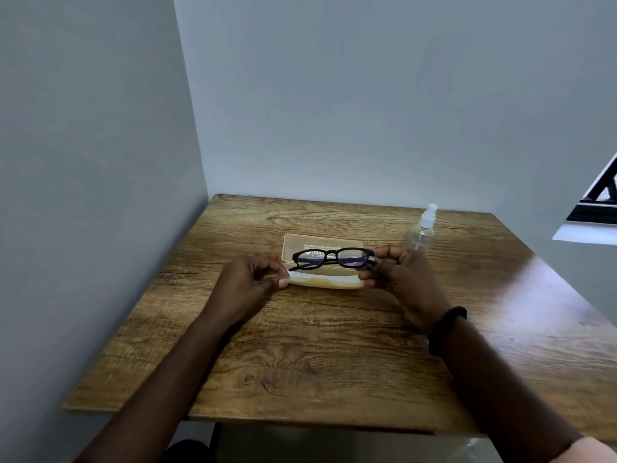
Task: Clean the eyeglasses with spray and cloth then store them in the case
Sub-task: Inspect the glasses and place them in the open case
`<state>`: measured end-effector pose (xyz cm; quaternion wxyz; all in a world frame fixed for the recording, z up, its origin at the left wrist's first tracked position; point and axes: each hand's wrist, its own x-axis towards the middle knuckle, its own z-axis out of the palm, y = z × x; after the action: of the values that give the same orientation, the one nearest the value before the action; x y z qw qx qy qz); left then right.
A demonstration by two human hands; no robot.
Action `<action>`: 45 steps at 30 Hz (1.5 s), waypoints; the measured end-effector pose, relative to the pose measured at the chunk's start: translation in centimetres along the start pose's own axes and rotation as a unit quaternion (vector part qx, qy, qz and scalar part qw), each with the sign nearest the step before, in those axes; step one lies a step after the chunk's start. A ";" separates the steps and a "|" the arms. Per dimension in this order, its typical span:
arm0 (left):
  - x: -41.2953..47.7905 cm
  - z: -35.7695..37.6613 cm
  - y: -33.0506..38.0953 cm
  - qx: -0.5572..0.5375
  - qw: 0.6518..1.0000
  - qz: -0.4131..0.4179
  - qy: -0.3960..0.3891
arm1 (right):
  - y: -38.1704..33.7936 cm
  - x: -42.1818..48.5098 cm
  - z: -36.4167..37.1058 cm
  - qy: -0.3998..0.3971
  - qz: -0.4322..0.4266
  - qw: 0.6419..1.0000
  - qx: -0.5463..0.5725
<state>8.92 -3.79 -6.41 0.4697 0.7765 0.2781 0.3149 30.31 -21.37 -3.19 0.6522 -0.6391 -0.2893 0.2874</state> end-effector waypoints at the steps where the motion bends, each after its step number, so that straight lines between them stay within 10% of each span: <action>1: 0.0 0.0 0.0 0.000 1.000 0.000 0.000 | 0.0 0.0 -0.1 -0.003 0.002 1.000 -0.005; 11: -0.2 0.3 0.3 0.063 0.998 -0.001 0.000 | -0.3 -0.2 0.1 0.024 -0.001 0.990 -0.138; 21: -0.2 0.1 0.7 0.079 0.997 -0.017 -0.003 | 0.6 0.0 0.7 0.003 -0.168 0.856 -0.489; 45: -0.3 0.7 0.9 0.125 0.992 0.010 0.020 | 0.4 -0.3 0.1 0.066 -0.191 0.878 -0.434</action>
<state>9.36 -4.79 -5.94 0.3596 0.8255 0.3168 0.2980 30.06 -21.51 -3.60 0.3694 -0.8079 -0.4575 -0.0398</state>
